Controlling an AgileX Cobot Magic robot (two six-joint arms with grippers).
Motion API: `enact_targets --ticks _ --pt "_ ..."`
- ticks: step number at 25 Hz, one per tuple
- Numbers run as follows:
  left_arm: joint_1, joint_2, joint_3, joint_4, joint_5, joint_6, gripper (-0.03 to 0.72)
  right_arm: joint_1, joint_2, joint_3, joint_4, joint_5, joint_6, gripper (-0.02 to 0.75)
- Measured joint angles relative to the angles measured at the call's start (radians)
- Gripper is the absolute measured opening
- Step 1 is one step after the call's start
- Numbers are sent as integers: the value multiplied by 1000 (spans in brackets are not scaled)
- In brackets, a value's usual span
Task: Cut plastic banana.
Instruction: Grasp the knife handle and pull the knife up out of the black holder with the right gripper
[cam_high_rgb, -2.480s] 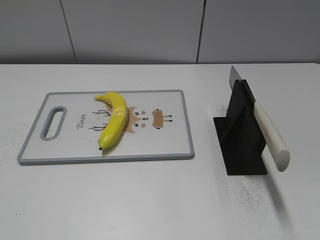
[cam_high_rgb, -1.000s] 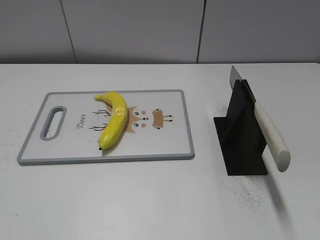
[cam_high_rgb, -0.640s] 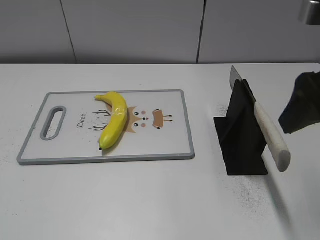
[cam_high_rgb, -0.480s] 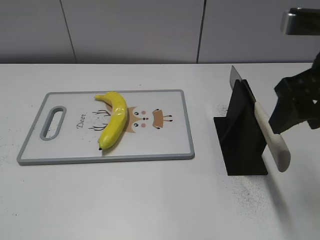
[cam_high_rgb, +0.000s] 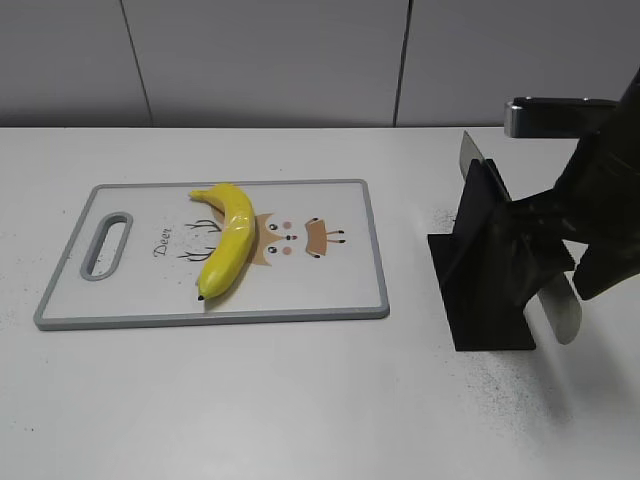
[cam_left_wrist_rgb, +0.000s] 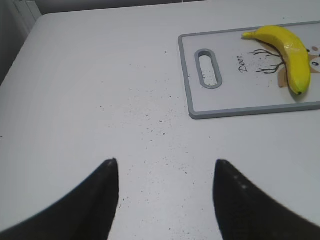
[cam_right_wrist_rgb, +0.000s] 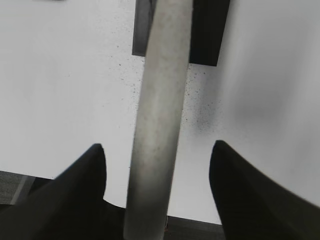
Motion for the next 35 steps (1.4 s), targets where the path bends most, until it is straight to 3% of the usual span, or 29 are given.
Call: enact_targets --ticks 5,7,9,12,13,24,35 --pt "0 0 0 0 0 0 561 0 53 0 0 -4 31 484" --pt "0 0 0 0 0 0 561 0 69 0 0 -4 38 447" --pt "0 0 0 0 0 0 561 0 75 0 0 -7 40 372" --pt "0 0 0 1 0 0 561 1 75 0 2 -15 42 185" --pt "0 0 0 1 0 0 561 1 75 0 4 -16 45 165" --pt "0 0 0 2 0 0 560 1 57 -3 4 -11 50 164" --pt "0 0 0 2 0 0 560 1 -138 -12 -3 0 70 162"
